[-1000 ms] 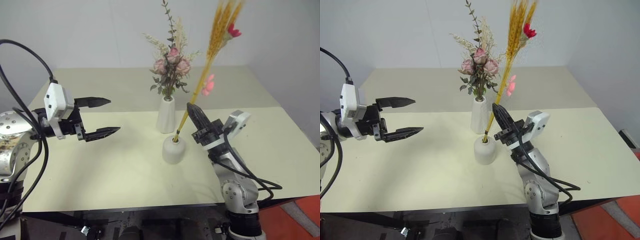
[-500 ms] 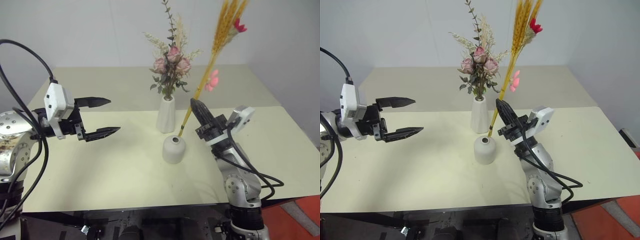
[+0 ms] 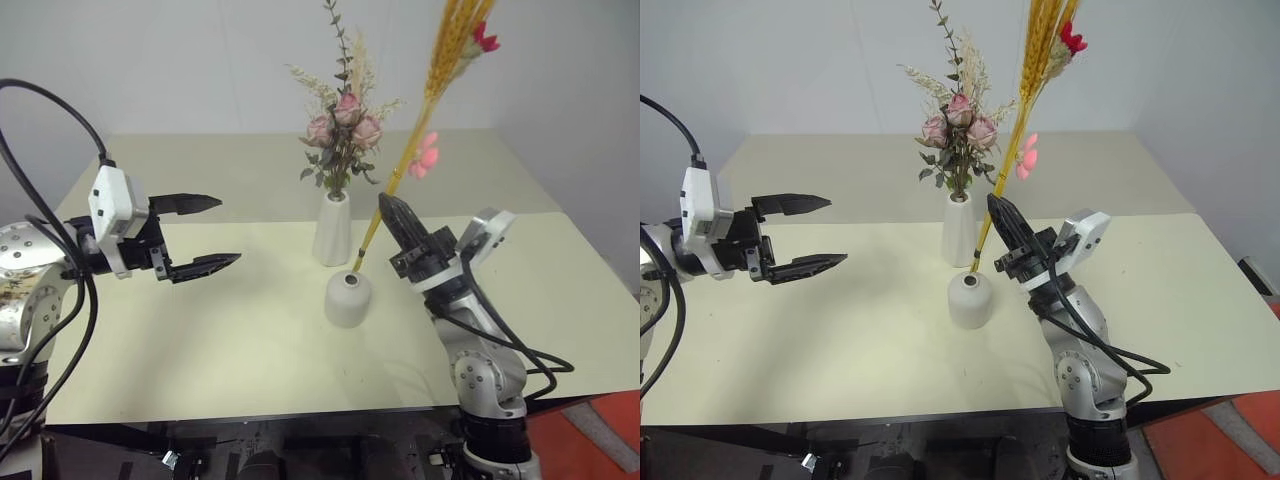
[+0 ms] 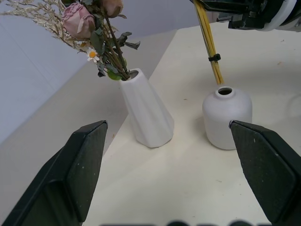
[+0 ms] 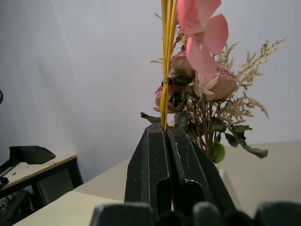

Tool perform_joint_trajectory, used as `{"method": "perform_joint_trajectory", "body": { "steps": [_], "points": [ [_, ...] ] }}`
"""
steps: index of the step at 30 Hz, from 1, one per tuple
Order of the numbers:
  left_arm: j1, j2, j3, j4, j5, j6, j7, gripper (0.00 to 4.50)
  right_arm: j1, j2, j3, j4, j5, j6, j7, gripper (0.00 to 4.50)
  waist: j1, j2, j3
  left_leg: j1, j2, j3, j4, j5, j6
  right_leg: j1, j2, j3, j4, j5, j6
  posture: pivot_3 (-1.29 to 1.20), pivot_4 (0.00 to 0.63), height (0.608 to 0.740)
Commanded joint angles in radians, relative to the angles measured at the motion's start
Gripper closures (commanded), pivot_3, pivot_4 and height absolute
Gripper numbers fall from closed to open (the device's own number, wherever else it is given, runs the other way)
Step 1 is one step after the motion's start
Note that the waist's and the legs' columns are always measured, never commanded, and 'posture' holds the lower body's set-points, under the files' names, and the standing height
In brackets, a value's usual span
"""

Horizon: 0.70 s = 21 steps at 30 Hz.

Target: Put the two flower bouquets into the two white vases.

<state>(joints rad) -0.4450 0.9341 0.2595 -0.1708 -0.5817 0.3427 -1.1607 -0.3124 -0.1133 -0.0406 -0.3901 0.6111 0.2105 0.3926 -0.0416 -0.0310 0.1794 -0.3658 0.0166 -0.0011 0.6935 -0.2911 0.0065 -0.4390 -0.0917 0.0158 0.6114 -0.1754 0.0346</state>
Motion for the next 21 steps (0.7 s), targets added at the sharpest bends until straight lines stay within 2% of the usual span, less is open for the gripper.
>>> {"method": "perform_joint_trajectory", "body": {
  "steps": [1,21],
  "points": [
    [-0.015,0.001,0.016,-0.02,-0.002,-0.021,0.006,0.0,0.006,-0.002,0.005,-0.034,0.002,0.001,-0.001,4.44,0.0,0.0,0.0,0.0,0.0,0.0,0.0,0.0,0.0,0.0,0.0,0.0,0.0,0.0,0.0,0.0,0.15,0.74],
    [-0.004,0.001,0.017,-0.02,0.005,-0.029,0.01,0.0,0.056,0.005,0.049,0.001,-0.08,-0.038,0.029,4.44,0.0,0.0,0.0,0.0,0.0,0.0,0.0,0.0,0.0,0.0,0.0,0.0,0.0,0.0,0.0,0.0,0.15,0.74]
  ]
}}
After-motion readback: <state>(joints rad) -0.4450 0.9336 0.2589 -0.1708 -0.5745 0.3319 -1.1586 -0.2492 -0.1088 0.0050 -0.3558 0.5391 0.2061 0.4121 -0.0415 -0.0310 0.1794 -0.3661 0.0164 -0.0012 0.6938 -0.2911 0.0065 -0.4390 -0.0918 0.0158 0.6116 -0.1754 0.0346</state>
